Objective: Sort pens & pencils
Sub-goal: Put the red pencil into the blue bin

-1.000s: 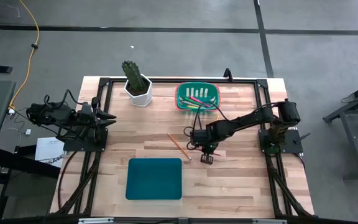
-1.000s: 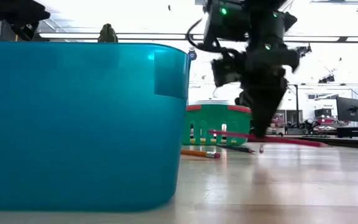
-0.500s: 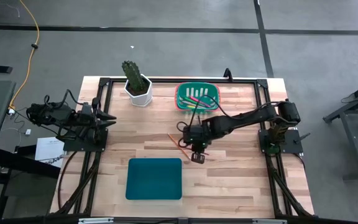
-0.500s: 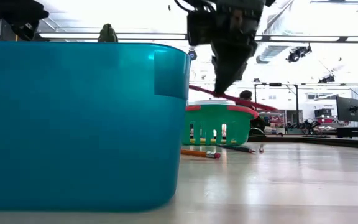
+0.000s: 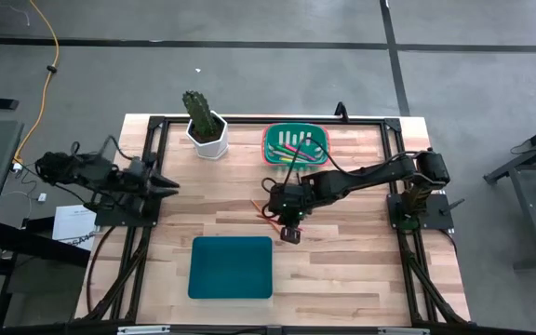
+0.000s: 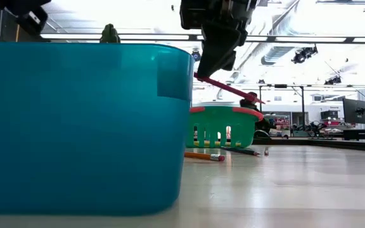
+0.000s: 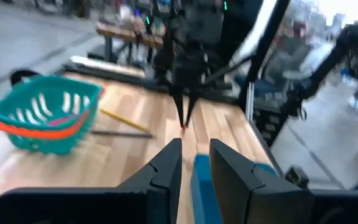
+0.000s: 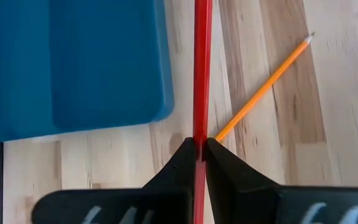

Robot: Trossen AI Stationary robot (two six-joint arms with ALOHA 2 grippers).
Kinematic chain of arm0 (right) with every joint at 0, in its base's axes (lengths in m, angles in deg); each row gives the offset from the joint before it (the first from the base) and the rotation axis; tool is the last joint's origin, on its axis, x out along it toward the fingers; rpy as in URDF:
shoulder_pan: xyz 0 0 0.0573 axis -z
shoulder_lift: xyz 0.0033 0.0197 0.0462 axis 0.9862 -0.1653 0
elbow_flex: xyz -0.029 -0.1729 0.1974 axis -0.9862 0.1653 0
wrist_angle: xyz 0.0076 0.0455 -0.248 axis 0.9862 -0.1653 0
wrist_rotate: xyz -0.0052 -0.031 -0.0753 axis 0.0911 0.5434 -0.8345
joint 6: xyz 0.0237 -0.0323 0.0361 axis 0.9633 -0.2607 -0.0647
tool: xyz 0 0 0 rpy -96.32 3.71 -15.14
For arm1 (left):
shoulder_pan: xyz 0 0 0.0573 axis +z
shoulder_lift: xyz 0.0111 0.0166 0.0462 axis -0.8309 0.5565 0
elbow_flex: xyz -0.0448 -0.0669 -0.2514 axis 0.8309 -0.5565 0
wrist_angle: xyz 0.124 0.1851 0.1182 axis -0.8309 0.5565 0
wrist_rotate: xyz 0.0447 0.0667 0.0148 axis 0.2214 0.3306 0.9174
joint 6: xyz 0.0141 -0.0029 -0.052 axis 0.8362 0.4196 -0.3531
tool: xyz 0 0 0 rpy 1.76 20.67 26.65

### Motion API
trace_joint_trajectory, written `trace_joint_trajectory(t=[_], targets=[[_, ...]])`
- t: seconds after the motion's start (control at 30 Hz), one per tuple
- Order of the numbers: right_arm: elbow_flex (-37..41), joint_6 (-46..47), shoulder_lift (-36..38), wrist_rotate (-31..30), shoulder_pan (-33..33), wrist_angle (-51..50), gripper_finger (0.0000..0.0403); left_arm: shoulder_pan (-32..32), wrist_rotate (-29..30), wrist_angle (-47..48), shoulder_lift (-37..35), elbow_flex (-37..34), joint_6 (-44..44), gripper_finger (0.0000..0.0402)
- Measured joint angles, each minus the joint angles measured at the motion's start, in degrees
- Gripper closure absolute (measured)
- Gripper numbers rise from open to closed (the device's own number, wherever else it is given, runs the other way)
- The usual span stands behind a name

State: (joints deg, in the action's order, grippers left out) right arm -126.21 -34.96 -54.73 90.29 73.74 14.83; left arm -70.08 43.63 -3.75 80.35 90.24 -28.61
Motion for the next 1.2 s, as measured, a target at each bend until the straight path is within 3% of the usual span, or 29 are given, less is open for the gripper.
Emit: trace_joint_trajectory(t=[0.17, 0.4, 0.77, 1.2], targets=[[0.0, -0.6, 0.0, 0.0, 0.0, 3.1, 0.0398, 0.0, -4.2, -4.8, 10.4, 0.0, 0.0, 0.0330], [0.0, -2.7, 0.0, 0.5, 0.1, 8.1, 0.0398, 0.0, -5.3, -14.9, 20.5, 0.0, 0.6, 0.0330], [0.0, -4.1, 0.0, 9.5, -0.5, 17.2, 0.0398, 0.0, -2.1, -17.9, 22.1, 0.0, -2.0, 0.0330], [0.0, -4.0, 0.0, 13.3, -2.5, 26.9, 0.0398, 0.0, -0.1, -18.4, 22.0, 0.0, -3.4, 0.0330]])
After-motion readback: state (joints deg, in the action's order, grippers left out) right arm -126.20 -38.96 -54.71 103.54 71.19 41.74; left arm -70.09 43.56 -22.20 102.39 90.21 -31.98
